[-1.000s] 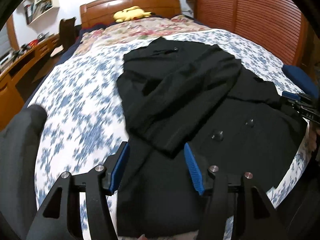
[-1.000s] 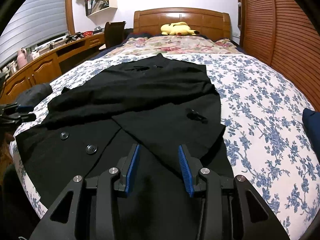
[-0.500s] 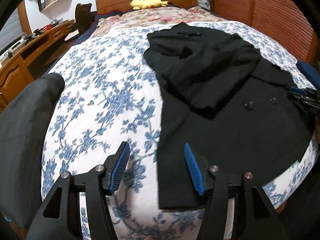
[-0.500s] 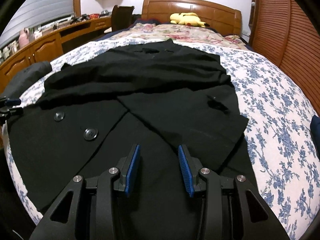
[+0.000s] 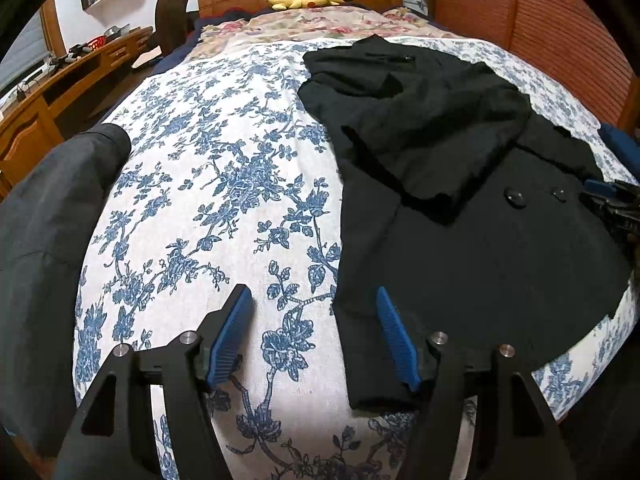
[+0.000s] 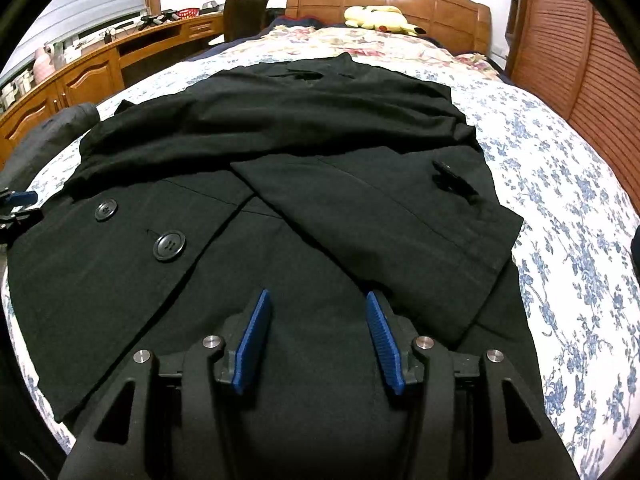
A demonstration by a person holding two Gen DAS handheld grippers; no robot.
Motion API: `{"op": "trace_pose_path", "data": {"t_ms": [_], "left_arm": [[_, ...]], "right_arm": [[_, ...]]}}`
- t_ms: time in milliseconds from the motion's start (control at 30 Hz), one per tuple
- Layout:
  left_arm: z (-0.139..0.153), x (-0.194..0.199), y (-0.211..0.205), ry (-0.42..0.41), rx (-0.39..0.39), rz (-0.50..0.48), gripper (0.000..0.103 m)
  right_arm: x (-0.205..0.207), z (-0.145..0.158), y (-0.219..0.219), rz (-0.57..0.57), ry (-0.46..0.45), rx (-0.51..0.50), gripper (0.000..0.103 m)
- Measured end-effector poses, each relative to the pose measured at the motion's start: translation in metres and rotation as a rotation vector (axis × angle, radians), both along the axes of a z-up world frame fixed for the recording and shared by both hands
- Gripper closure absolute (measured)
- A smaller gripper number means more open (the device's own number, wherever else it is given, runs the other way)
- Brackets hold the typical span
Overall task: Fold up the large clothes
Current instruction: 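Grasp the coat hem with both grippers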
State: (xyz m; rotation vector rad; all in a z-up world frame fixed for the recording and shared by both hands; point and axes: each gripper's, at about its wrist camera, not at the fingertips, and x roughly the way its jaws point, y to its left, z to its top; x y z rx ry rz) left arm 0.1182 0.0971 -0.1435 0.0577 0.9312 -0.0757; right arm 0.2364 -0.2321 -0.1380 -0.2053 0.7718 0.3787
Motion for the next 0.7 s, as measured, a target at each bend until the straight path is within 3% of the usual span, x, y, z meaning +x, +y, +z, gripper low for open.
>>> {"op": "trace_pose_path", "data": {"t_ms": [100,367,533,700], "left_arm": [[0.005,-0.008,0.001,-0.004,-0.033,-0.008,0.037],[0.021,-0.034,-0.007,-0.067,-0.097,-0.058,0.039],[0.02,-0.04,-0.009,-0.073,-0.099,-0.065,0.062],[0.012,-0.042,-0.004,-0.058,-0.109,-0.039,0.067]], "right_arm": [[-0.01,0.008,-0.011,-0.008,-0.005,0.01,0.03],[-0.054,0.031,-0.077,-0.123,-0.046,-0.054,0.028],[-0.062,0.029,-0.108,-0.165,0.006,-0.041,0.028],[-0.06,0.02,-0.109,-0.137,0.043,0.0,0.028]]}}
